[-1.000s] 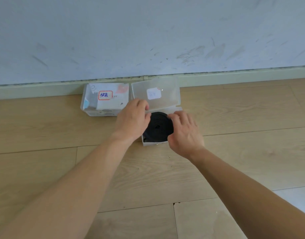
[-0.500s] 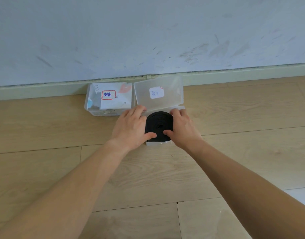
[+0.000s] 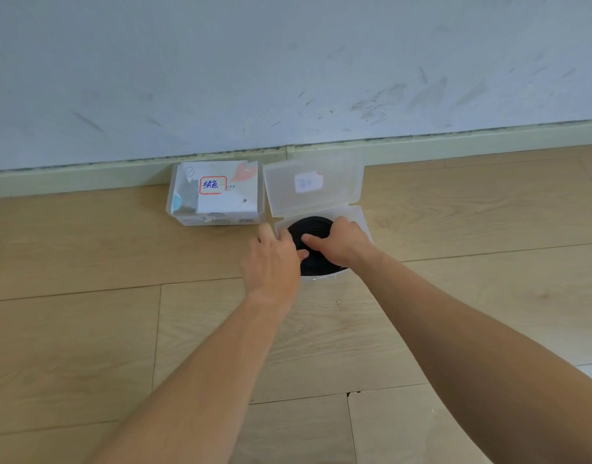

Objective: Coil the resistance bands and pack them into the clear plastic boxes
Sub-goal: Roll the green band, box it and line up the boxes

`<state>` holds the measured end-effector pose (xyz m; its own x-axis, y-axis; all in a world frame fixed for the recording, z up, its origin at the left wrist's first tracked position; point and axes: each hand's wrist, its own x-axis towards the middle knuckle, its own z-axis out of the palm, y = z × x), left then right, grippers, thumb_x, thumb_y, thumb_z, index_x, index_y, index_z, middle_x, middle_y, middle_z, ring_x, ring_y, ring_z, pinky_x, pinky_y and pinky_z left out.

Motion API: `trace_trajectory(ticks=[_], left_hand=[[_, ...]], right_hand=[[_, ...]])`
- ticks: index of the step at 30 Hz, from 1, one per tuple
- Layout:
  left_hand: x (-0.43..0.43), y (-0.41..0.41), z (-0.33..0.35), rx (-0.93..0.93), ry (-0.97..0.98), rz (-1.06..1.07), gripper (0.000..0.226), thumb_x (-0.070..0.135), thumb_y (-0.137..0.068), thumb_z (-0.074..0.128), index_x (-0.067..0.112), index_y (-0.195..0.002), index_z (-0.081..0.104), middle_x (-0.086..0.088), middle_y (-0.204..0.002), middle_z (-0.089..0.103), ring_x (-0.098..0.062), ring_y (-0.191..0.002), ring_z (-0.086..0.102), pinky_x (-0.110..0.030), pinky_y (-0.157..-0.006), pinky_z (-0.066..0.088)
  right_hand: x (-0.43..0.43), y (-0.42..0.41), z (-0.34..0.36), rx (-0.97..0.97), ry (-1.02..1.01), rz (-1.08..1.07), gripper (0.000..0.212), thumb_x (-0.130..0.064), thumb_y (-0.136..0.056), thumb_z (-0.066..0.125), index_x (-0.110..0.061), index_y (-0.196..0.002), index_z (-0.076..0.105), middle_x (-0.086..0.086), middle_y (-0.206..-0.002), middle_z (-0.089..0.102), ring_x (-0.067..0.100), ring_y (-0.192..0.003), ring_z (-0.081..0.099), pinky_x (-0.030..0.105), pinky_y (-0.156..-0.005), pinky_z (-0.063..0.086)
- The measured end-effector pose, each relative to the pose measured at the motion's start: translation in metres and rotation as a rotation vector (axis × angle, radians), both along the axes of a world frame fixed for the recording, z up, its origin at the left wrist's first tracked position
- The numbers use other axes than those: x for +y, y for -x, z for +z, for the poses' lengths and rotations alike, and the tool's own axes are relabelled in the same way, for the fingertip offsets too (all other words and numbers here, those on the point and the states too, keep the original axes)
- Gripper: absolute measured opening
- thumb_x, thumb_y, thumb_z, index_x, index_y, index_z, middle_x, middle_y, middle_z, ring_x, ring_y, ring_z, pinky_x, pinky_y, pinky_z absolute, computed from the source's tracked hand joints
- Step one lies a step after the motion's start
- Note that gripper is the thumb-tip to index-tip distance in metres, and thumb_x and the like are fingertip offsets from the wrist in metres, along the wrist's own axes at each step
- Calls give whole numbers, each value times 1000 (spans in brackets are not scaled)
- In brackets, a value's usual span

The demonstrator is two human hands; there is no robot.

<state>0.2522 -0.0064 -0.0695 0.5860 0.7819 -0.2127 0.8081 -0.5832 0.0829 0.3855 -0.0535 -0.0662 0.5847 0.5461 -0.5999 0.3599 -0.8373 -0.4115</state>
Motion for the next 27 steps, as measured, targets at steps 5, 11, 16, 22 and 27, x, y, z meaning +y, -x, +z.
trace_trajectory(ticks=[5, 11, 16, 22, 27], left_hand=[[-2, 1, -3, -36, 130, 25, 51, 51, -104, 42, 15, -140, 42, -9, -120, 44, -32, -85, 58, -38, -62, 40], [6, 2, -13, -86, 166, -21, 52, 49, -105, 40, 12, -142, 41, -11, -120, 43, -33, -85, 59, -38, -66, 44], [9, 2, -16, -77, 150, -57, 53, 50, -105, 40, 11, -141, 43, -10, -119, 43, -33, -88, 60, -39, -68, 47], [8, 8, -11, -23, -190, -187, 52, 57, -95, 56, 13, -120, 62, -10, -139, 46, -29, -115, 49, -34, -74, 49], [13, 15, -23, -387, -359, -310, 53, 38, -79, 76, 7, -120, 63, -18, -142, 52, -36, -127, 45, -46, -103, 46]], right_hand=[[-4, -7, -5, 149, -82, -168, 59, -52, -80, 79, -2, -105, 60, 10, -103, 69, 27, -94, 66, 41, -85, 58], [-9, -9, -12, 341, -193, -354, 59, -33, -79, 85, -6, -126, 59, 10, -112, 69, 30, -101, 67, 46, -91, 58], [-10, -10, -14, 433, -248, -429, 49, -22, -82, 84, -12, -126, 64, 9, -110, 71, 30, -101, 68, 41, -84, 59], [-13, -9, -15, 390, -288, -395, 41, -22, -84, 82, -13, -121, 67, 7, -109, 72, 28, -101, 67, 40, -85, 59], [-11, -12, -13, 395, -272, -398, 38, -24, -84, 82, -15, -118, 68, 6, -106, 72, 27, -98, 68, 41, -83, 59]])
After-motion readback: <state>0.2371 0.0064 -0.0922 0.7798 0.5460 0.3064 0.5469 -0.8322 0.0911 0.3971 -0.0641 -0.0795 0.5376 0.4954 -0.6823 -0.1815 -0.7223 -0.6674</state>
